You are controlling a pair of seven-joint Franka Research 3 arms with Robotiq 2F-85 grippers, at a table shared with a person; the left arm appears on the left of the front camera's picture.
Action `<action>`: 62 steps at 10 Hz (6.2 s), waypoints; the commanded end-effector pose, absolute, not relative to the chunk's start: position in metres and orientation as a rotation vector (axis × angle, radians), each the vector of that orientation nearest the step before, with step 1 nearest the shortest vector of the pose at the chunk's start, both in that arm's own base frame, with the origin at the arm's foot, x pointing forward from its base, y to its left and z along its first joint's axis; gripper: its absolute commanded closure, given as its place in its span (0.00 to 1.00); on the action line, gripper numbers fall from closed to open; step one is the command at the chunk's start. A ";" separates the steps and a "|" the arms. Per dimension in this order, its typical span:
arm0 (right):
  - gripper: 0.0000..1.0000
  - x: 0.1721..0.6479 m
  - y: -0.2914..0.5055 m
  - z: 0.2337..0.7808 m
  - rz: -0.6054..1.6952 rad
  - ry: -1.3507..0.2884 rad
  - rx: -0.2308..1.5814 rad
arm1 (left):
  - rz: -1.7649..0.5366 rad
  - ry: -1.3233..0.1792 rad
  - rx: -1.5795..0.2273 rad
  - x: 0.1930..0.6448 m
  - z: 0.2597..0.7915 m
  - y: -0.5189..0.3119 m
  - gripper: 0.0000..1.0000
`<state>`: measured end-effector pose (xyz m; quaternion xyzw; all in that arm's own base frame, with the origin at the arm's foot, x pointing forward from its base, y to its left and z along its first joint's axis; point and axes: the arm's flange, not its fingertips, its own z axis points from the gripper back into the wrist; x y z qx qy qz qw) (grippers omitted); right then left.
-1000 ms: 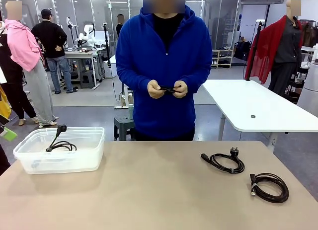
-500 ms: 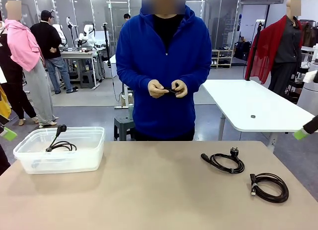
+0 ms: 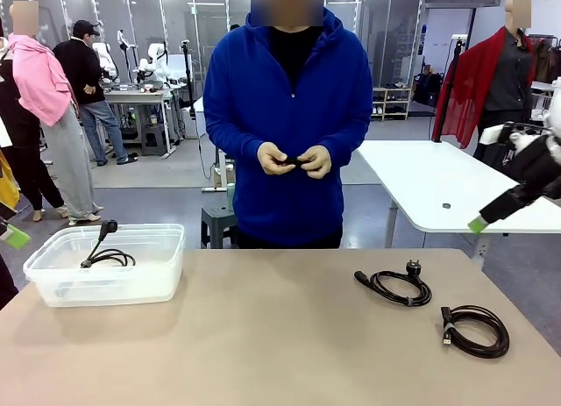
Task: Organize and store the cables.
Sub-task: Place the Power Cable into the Organizing box.
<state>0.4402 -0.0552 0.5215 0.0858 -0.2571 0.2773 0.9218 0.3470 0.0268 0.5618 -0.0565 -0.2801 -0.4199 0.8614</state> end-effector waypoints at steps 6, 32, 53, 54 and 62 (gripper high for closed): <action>0.00 0.529 -0.011 0.465 0.682 -0.471 0.165 | -0.883 -0.585 -0.107 0.346 0.563 0.025 0.00; 0.00 0.580 0.052 0.364 1.122 -0.117 0.062 | -0.883 -0.585 -0.107 0.346 0.563 0.025 0.00; 0.00 0.594 0.060 0.308 1.433 0.018 0.030 | -0.883 -0.585 -0.107 0.346 0.563 0.025 0.00; 0.00 0.594 0.062 0.305 1.432 0.022 0.035 | -0.883 -0.585 -0.107 0.346 0.563 0.025 0.00; 0.28 0.597 0.060 0.294 1.405 0.050 0.041 | -0.883 -0.585 -0.107 0.346 0.563 0.025 0.00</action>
